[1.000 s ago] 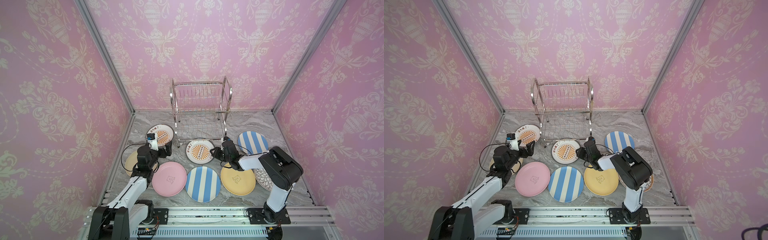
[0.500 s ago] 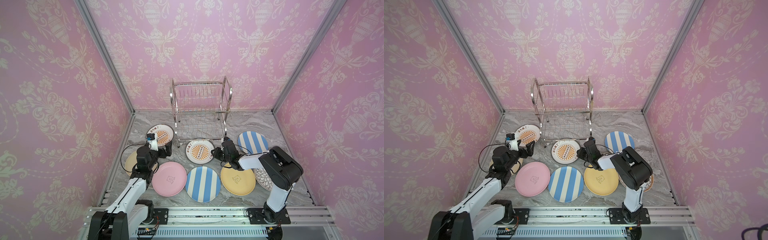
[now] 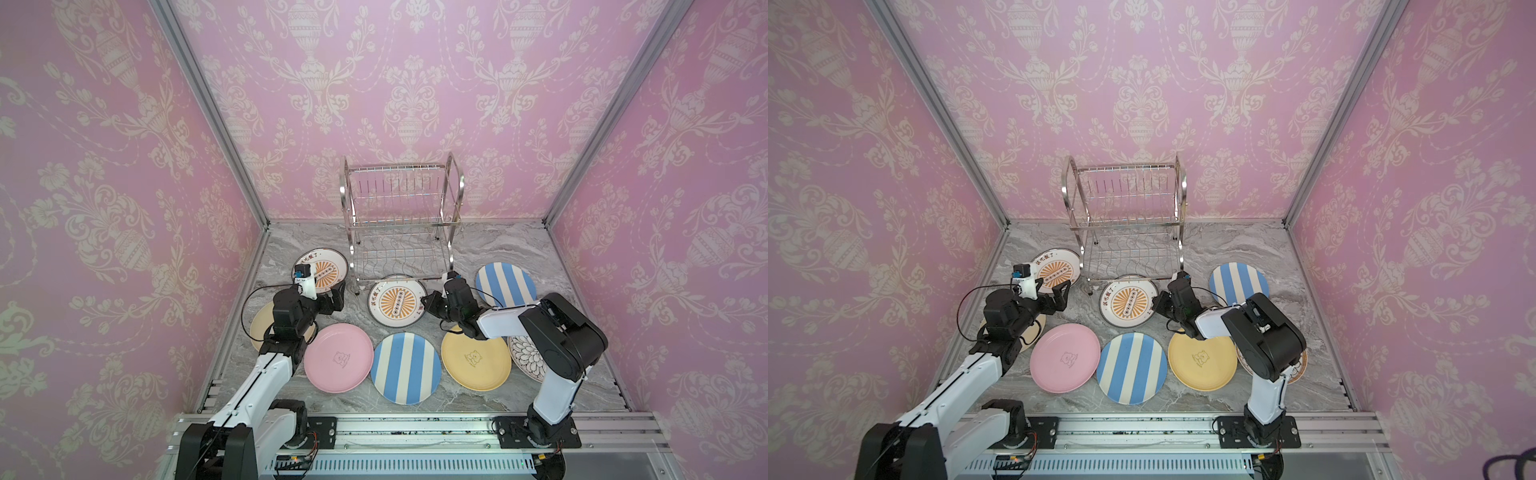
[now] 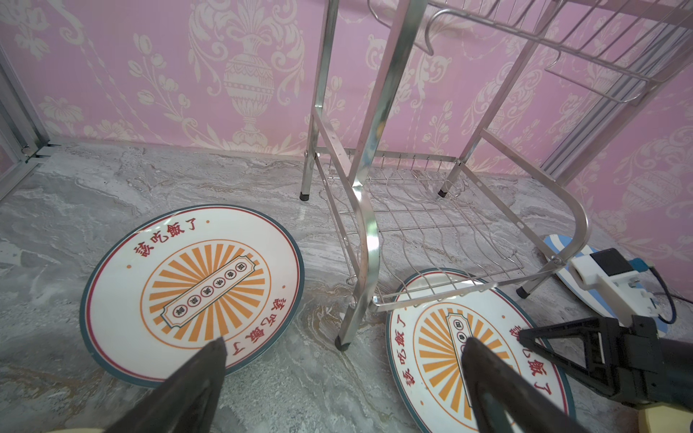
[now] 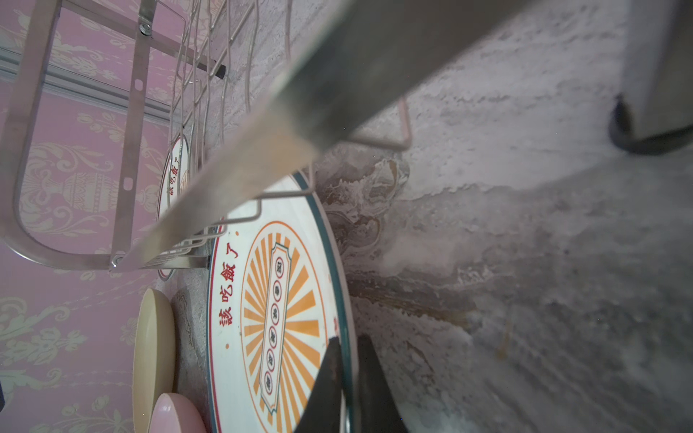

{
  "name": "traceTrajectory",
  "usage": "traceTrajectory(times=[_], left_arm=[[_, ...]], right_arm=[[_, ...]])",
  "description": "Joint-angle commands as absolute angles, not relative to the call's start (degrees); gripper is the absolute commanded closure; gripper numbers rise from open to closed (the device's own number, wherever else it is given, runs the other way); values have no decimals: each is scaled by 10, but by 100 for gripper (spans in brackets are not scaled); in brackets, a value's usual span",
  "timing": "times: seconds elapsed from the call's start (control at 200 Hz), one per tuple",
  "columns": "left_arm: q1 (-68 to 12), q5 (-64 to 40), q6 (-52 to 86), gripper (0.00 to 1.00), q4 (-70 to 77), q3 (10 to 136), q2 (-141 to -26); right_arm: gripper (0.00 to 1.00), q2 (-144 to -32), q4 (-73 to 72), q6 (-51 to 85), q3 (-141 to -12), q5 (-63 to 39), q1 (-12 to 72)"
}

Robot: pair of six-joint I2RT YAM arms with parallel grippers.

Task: Load plates into a dish rack
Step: Pick up the plate from the center of the table.

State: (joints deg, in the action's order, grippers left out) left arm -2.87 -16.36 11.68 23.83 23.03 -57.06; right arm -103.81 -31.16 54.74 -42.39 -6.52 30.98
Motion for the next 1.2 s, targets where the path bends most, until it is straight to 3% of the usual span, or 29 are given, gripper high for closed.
traceTrajectory(times=[0.0, 0.63, 0.811, 0.986, 1.191], left_arm=[[-34, -181, 121, 1, 223, 254, -571], [-51, -181, 109, 1, 210, 316, -588], [-55, -192, 112, 1, 218, 318, -593], [-58, -179, 93, 1, 207, 328, -595], [-58, -201, 105, 1, 220, 342, -606]], right_arm=[[97, -1022, -242, 538, -408, -59, 310], [100, -849, -53, 514, -389, -52, 323], [100, -788, 74, 482, -428, -50, 343], [100, -698, 209, 458, -450, 2, 367], [100, -617, 263, 424, -479, 49, 370]])
